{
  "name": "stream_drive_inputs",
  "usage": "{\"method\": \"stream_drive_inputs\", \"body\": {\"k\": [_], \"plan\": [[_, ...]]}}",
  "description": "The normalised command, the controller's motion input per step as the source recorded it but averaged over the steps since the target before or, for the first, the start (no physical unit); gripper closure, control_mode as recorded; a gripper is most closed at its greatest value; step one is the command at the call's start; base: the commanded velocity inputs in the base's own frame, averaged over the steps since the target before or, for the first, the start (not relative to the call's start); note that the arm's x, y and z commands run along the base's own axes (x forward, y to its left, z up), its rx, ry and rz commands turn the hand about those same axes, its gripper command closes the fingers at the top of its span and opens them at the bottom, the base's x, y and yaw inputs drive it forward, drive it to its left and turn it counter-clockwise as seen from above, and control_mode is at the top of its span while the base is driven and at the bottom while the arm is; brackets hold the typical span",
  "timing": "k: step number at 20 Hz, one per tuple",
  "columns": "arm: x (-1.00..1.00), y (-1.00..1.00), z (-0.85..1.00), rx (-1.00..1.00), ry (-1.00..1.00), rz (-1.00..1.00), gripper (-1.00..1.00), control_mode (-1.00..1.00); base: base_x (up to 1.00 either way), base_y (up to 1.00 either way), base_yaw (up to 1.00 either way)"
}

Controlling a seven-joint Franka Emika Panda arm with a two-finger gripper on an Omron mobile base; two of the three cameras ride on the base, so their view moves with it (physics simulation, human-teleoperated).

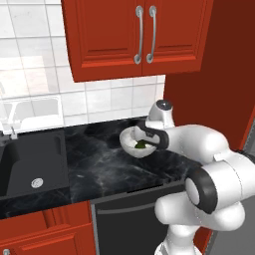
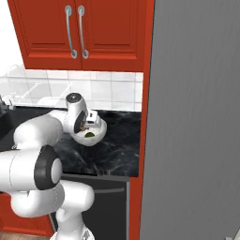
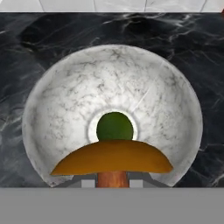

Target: Take the fish, mushroom, and lime from the freezer and place them in the bowl on the counter.

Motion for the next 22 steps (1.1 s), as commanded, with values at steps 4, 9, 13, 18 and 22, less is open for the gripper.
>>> {"method": "stream_drive_inputs", "body": {"k": [4, 9, 13, 18, 22], "plan": [[0.11, 0.01, -0.24, 0.00, 0.01, 0.00, 1.00, -1.00, 0.00, 0.00, 0.00], [0.06, 0.00, -0.25, 0.00, 0.00, 0.00, 1.00, -1.00, 0.00, 0.00, 0.00], [0.10, 0.01, -0.26, 0.00, 0.02, 0.00, 1.00, -1.00, 0.00, 0.00, 0.00], [0.11, 0.00, -0.17, 0.00, 0.01, 0.00, 1.00, -1.00, 0.00, 0.00, 0.00], [0.13, 0.00, -0.11, 0.00, 0.00, 0.00, 1.00, -1.00, 0.00, 0.00, 0.00]]}}
